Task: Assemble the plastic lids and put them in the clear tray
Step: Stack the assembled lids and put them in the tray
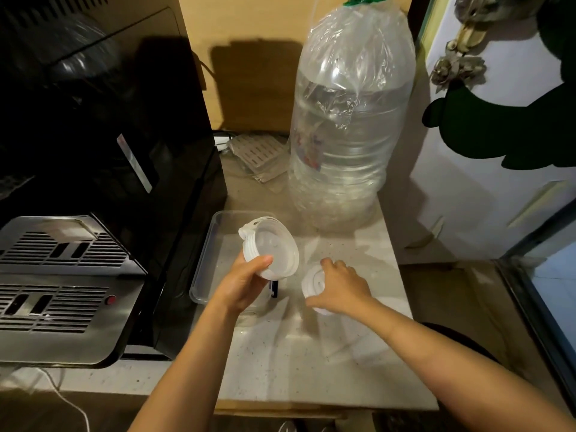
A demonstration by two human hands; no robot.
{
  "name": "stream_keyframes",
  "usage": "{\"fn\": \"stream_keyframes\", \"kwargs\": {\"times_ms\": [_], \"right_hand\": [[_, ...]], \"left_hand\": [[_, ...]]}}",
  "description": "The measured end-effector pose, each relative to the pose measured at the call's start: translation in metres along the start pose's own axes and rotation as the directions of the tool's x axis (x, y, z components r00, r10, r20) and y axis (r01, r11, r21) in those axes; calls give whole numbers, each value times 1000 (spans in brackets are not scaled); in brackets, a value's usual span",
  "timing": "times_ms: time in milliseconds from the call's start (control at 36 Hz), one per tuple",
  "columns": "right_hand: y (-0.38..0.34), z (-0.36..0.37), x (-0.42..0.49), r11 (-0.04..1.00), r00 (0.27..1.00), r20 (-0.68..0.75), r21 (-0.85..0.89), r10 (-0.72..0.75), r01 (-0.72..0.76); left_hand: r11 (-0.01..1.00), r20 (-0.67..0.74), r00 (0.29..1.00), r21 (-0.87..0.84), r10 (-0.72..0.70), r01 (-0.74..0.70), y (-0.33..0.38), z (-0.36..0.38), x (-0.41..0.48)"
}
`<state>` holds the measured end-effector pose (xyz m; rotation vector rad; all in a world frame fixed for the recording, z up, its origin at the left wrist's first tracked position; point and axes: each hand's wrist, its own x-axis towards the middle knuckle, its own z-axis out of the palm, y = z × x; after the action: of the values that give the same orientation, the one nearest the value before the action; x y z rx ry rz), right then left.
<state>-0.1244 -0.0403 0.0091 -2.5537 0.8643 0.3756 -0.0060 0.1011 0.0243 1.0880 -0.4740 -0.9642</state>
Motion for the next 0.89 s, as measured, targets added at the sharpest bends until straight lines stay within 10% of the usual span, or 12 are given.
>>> {"fn": "stream_keyframes", "kwargs": {"times_ms": [167,306,528,889], "right_hand": [[2,-62,-3,861,987,-134,486,-93,148],[-14,-105,-24,468,946,-126,844,-298,260],[-33,-105,-32,-44,827,-248,964,-505,262],[-33,-94,-26,-96,783,-225,973,-580,209]], "left_hand": [[996,-28,999,-84,-31,28,0,5,0],[982,-22,996,-169,-91,86,-2,13,3],[944,33,987,-289,-155,158,-4,29,10],[883,118,990,-452,-82,127,-3,41,9]]}}
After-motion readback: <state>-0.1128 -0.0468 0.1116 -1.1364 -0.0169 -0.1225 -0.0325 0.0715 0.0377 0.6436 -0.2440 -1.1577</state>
